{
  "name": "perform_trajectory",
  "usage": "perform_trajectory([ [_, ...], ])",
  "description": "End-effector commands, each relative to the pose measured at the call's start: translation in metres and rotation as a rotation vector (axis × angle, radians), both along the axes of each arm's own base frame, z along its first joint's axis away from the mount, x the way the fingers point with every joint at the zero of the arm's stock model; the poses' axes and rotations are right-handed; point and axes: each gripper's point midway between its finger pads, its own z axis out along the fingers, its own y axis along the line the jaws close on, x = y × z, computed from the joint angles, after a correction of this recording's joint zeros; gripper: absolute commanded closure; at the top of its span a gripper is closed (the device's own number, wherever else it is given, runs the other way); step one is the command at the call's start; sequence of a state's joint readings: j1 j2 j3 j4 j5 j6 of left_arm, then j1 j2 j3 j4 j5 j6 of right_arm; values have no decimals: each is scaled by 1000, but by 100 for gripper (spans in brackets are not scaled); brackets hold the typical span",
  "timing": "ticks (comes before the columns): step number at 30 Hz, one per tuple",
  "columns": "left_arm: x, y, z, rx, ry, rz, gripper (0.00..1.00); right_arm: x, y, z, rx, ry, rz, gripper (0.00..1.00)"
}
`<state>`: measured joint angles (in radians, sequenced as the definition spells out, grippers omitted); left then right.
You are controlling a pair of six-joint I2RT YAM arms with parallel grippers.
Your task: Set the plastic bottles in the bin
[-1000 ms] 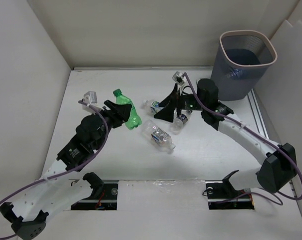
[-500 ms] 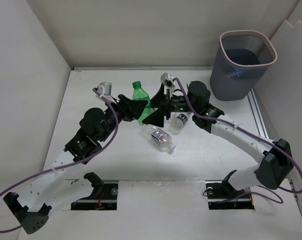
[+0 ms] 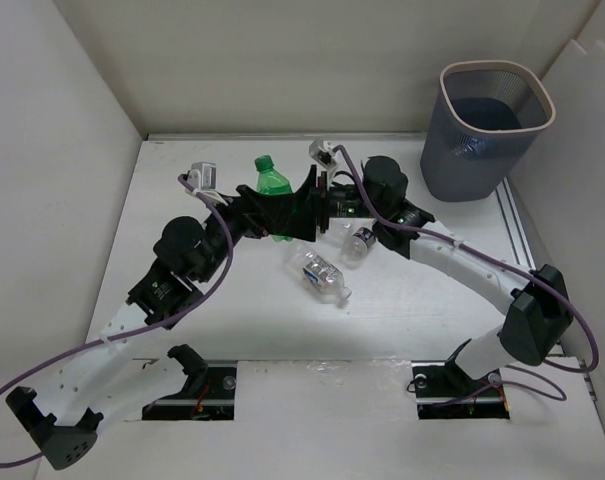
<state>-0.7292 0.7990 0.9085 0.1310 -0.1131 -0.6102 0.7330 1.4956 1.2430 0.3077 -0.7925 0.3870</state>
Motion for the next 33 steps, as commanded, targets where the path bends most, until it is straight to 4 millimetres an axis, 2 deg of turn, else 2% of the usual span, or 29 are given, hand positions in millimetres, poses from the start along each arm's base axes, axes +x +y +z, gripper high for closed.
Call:
perform_trajectory([
  [1,-6,2,38,-115,-74,-7,0,29,-13,28,62,-80,-98,100],
  [2,-6,5,46,-127,-84,4,0,39,-21,22,41,-58,-124,100],
  [3,-3,9,46,-131,-81,31,0,47,-30,29,44,-63,-153,100],
  [4,-2,13,50,-133,-79,50,0,75,-51,30,38,-56,-241,100],
  [5,-1,17,55,-139,-79,75,0,90,-65,31,23,-38,-297,100],
  [7,7,26,47,-126,-36,144,0,125,-98,39,13,-22,-437,100],
  [8,10,28,46,-126,-20,164,0,154,-137,54,28,-30,-556,100],
  [10,15,30,38,-103,7,193,0,189,-184,57,39,53,-708,100],
  [11,18,27,29,-75,31,195,0,216,-234,59,55,79,-832,100],
  [12,19,27,29,-75,31,195,0,227,-257,76,83,73,-874,100],
  [13,20,22,20,-50,41,178,0,246,-276,64,92,146,-904,100],
  [14,20,20,16,-42,47,169,0,256,-296,65,102,167,-933,100],
  [15,22,15,3,-20,66,158,0,267,-332,80,128,149,-1003,100],
  [16,22,15,-3,-11,74,158,0,282,-351,66,130,209,-1045,100],
  [17,23,9,-9,-1,82,139,0,289,-368,66,148,228,-1082,100],
  [18,24,9,-12,6,77,139,0,293,-397,71,175,237,-1121,100],
  [19,26,5,-24,28,97,129,0,297,-411,68,192,270,-1131,100],
  [20,26,5,-22,21,90,129,0,306,-424,57,219,330,-1149,98],
  [21,27,1,-30,36,104,120,0,308,-432,57,226,336,-1153,95],
  [22,29,-1,-31,36,104,120,0,307,-445,63,235,321,-1183,64],
  [24,29,-6,-41,55,121,99,0,310,-460,59,257,346,-1225,4],
  [25,32,-8,-46,64,131,100,0,312,-470,59,266,343,-1261,0],
  [26,32,-11,-49,71,137,89,0,307,-477,69,274,320,-1274,0],
  [28,33,-14,-54,82,148,80,0,305,-483,72,283,327,-1285,0],
  [32,35,-23,-82,95,247,65,0,298,-491,87,302,299,-1333,0],
  [33,36,-27,-97,106,290,58,0,297,-493,87,293,303,-1346,0],
])
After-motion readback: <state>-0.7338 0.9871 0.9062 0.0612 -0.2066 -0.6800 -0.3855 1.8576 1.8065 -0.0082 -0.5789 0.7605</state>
